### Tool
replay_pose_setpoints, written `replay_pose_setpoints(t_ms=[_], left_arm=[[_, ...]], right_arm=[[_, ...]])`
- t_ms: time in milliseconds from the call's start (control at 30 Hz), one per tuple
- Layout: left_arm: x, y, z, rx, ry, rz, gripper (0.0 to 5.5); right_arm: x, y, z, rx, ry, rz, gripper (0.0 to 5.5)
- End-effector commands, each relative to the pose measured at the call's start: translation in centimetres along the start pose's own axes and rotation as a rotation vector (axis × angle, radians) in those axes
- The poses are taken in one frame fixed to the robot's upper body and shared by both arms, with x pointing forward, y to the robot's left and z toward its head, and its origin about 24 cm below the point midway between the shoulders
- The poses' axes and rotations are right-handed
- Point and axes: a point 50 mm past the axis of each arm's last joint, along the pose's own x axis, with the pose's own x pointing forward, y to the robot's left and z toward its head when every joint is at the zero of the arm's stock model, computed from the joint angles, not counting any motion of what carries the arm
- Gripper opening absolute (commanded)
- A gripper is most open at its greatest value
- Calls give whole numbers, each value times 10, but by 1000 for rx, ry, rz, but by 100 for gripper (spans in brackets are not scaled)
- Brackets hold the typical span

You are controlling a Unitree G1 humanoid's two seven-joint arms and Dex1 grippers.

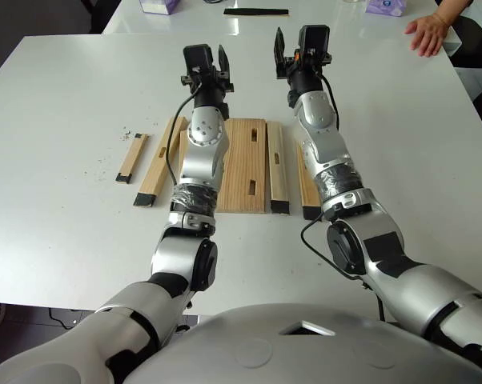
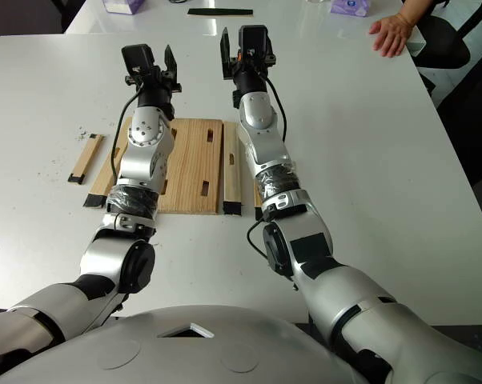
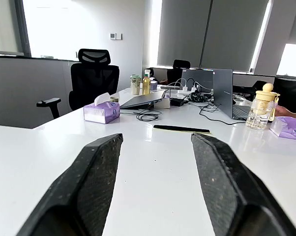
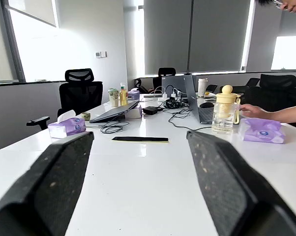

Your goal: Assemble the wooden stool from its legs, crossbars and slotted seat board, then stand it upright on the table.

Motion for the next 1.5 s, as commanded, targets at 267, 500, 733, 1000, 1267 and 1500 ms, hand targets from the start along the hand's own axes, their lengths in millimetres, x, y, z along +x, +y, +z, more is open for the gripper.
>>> replay_pose_setpoints(t_ms=[267, 500, 733, 1000, 1267, 1500], left_arm=[[1, -4, 1, -50, 2, 4, 261], [5, 0, 3, -40, -10, 30, 261], [-4, 3, -5, -24, 9, 40, 261], [-7, -8, -6, -26, 28, -8, 261], [-10, -8, -7, -13, 51, -27, 261], [-10, -16, 2, 13, 30, -47, 261]], right_arm=[[4, 2, 7, -15, -34, -19, 351], [-1, 10, 2, 32, -7, 7, 351], [-4, 14, 1, 12, -10, -8, 351], [-7, 20, 0, 3, -10, 7, 351], [-14, 29, -3, 19, 0, 21, 351], [-16, 33, 0, -49, -12, 43, 351]])
